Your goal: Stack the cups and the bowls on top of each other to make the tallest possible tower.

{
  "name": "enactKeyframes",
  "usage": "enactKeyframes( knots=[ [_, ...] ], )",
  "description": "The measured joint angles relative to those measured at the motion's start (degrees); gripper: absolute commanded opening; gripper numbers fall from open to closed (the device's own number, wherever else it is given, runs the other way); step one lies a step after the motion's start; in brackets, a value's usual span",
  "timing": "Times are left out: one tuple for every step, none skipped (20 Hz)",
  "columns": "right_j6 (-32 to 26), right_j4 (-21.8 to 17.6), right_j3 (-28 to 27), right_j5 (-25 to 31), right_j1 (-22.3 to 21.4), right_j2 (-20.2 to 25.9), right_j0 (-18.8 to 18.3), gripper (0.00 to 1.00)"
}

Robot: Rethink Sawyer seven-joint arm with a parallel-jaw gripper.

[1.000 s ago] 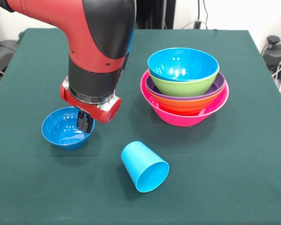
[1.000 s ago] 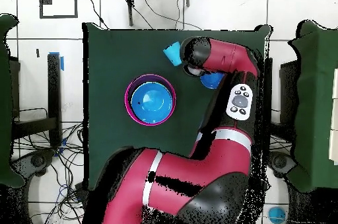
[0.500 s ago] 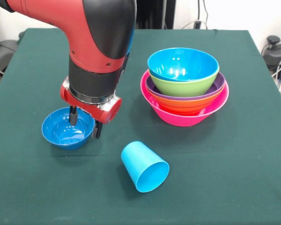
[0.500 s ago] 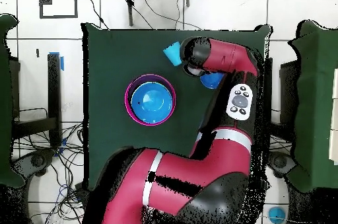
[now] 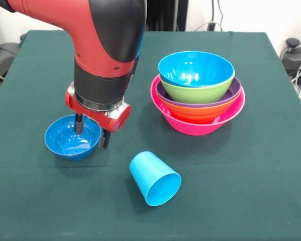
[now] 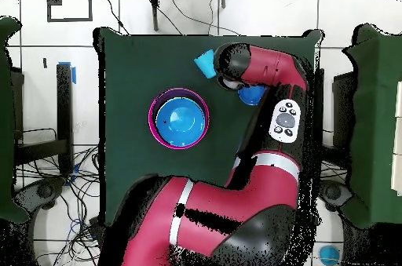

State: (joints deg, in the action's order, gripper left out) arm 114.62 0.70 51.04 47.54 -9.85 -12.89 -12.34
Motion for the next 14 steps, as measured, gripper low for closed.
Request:
enactKeyframes(
  knots=[
    [0.0, -0.01, 0.0, 0.0, 0.07, 0.07, 0.0, 1.0],
    [0.0, -0.01, 0.0, 0.0, 0.14, 0.14, 0.0, 1.0],
    [0.0, -0.01, 0.0, -0.01, 0.19, 0.2, 0.0, 1.0],
    [0.0, -0.01, 0.0, 0.0, 0.28, 0.28, 0.0, 1.0],
    [0.0, -0.01, 0.0, 0.0, 0.35, 0.35, 0.0, 1.0],
    [0.0, 0.0, 0.0, 0.0, 0.42, 0.43, 0.0, 1.0],
    [0.0, -0.01, 0.0, 0.0, 0.51, 0.48, 0.0, 1.0],
    [0.0, -0.01, 0.0, 0.0, 0.59, 0.54, 0.0, 1.0],
    [0.0, 0.0, -0.01, 0.0, 0.65, 0.56, 0.0, 1.0],
    [0.0, 0.0, -0.01, 0.0, 0.85, 0.59, 0.0, 1.0],
    [0.0, 0.0, 0.0, 0.0, 1.02, 0.59, 0.0, 1.0],
    [0.0, 0.0, 0.0, 0.0, 1.11, 0.59, 0.0, 1.0],
    [0.0, 0.0, -0.01, 0.0, 1.21, 0.59, 0.0, 1.0],
    [0.0, 0.0, -0.01, 0.0, 1.42, 0.59, 0.0, 1.0]
  ],
)
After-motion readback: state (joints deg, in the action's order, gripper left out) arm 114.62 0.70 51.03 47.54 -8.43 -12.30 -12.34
